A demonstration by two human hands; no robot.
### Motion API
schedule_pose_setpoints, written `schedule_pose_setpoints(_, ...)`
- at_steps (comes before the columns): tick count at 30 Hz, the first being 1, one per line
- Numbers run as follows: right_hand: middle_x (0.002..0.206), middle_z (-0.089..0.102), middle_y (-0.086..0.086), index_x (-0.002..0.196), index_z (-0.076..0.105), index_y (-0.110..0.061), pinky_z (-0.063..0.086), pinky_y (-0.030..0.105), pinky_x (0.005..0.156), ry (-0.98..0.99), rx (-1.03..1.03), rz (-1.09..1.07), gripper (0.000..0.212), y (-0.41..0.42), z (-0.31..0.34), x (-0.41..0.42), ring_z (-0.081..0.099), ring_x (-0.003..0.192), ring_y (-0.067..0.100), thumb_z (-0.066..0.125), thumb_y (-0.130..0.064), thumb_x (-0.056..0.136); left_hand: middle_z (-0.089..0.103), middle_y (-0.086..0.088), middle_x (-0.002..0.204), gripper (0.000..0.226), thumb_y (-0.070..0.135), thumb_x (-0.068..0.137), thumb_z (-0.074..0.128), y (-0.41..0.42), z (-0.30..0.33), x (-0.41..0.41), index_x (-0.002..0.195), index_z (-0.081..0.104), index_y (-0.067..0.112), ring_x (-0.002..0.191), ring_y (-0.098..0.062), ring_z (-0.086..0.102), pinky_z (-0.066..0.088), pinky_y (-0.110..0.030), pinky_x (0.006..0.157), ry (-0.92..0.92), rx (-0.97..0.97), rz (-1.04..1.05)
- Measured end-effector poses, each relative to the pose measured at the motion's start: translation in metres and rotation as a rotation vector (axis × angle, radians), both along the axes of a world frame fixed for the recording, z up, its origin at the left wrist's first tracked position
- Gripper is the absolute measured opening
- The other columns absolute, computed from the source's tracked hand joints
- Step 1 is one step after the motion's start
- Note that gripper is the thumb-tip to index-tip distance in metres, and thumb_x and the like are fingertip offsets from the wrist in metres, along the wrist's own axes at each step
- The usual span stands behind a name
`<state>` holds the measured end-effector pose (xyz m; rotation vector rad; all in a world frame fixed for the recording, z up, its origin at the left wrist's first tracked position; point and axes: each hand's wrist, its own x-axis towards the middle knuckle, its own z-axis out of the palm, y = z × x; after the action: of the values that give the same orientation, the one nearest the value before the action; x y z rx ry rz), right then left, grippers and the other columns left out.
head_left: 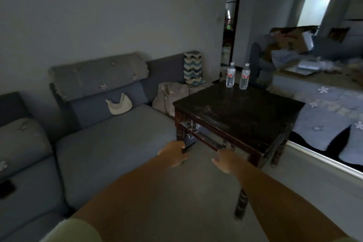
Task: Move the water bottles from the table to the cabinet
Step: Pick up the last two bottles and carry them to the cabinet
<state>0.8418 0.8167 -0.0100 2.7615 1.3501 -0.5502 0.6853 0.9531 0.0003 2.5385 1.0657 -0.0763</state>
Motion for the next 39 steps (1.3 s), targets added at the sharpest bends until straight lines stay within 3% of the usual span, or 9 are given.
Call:
schedule_pose_setpoints(7, 0.147, 0.042, 0.015, 0.144, 0.039, -0.012, 0.032, 0.053, 0.112, 0.063, -0.013, -0.075, 0.057, 0.126, -0.004, 0.017, 0.04, 0.135, 0.033, 0.039, -0.048, 0.1, 0.054, -0.013, 0.134, 0.045, 0.033, 0.094, 0.055, 0.149, 0.013, 0.04, 0.131, 0.053, 0.008, 0.123, -0.028, 0.051, 0.038, -0.034, 0.101, -0.033, -0.048, -0.04)
schedule_pose_setpoints(11, 0.142, 0.045, 0.011, 0.137, 0.044, -0.016, 0.028, 0.053, 0.11, 0.064, -0.037, -0.092, 0.051, 0.166, -0.001, 0.042, 0.042, 0.132, 0.032, 0.039, -0.05, 0.099, 0.051, -0.017, 0.136, 0.047, 0.035, 0.096, 0.053, 0.19, 0.006, 0.076, 0.132, 0.051, 0.005, 0.126, -0.032, 0.048, 0.038, -0.038, 0.103, -0.02, -0.073, -0.106)
schedule_pose_setpoints(14, 0.144, 0.041, 0.011, 0.141, 0.04, -0.02, 0.023, 0.058, 0.112, 0.073, -0.058, -0.159, 0.052, 0.179, 0.001, 0.073, 0.039, 0.133, 0.034, 0.036, -0.05, 0.099, 0.058, -0.015, 0.124, 0.043, 0.04, 0.094, 0.053, 0.205, -0.004, 0.116, 0.122, 0.055, 0.007, 0.117, -0.031, 0.054, 0.044, -0.036, 0.095, 0.0, -0.046, -0.221)
schedule_pose_setpoints(17, 0.143, 0.04, 0.012, 0.141, 0.038, -0.019, 0.026, 0.058, 0.11, 0.086, -0.074, -0.206, 0.051, 0.187, -0.003, 0.118, 0.04, 0.131, 0.035, 0.034, -0.049, 0.1, 0.059, -0.013, 0.116, 0.039, 0.04, 0.094, 0.054, 0.218, -0.008, 0.16, 0.116, 0.056, 0.008, 0.11, -0.029, 0.056, 0.043, -0.034, 0.088, -0.01, -0.051, -0.316)
schedule_pose_setpoints(20, 0.14, 0.043, 0.011, 0.139, 0.04, -0.018, 0.029, 0.057, 0.109, 0.106, -0.076, -0.258, 0.05, 0.203, -0.004, 0.169, 0.044, 0.127, 0.033, 0.035, -0.05, 0.1, 0.058, -0.013, 0.117, 0.041, 0.038, 0.095, 0.054, 0.237, -0.004, 0.207, 0.121, 0.053, 0.007, 0.111, -0.028, 0.054, 0.043, -0.034, 0.091, -0.017, -0.087, -0.35)
schedule_pose_setpoints(25, 0.141, 0.043, 0.01, 0.141, 0.039, -0.019, 0.031, 0.058, 0.109, 0.111, -0.044, -0.286, 0.054, 0.254, -0.005, 0.27, 0.044, 0.128, 0.032, 0.036, -0.052, 0.099, 0.053, -0.012, 0.124, 0.044, 0.038, 0.096, 0.052, 0.281, 0.005, 0.302, 0.129, 0.048, 0.008, 0.114, -0.027, 0.052, 0.044, -0.037, 0.099, 0.003, -0.115, -0.315)
schedule_pose_setpoints(32, 0.141, 0.042, 0.01, 0.141, 0.039, -0.019, 0.033, 0.055, 0.108, 0.05, -0.01, -0.317, 0.054, 0.306, 0.0, 0.396, 0.044, 0.128, 0.032, 0.035, -0.053, 0.098, 0.055, -0.01, 0.126, 0.045, 0.04, 0.093, 0.057, 0.337, 0.003, 0.422, 0.127, 0.05, 0.011, 0.114, -0.024, 0.054, 0.044, -0.033, 0.097, -0.091, -0.133, -0.245)
schedule_pose_setpoints(39, 0.143, 0.042, 0.011, 0.14, 0.04, -0.019, 0.032, 0.054, 0.109, 0.055, -0.014, -0.358, 0.052, 0.336, -0.013, 0.481, 0.043, 0.13, 0.032, 0.036, -0.05, 0.099, 0.056, -0.008, 0.126, 0.049, 0.045, 0.091, 0.058, 0.384, -0.035, 0.515, 0.128, 0.049, 0.014, 0.111, -0.022, 0.056, 0.046, -0.031, 0.09, -0.039, -0.18, -0.266)
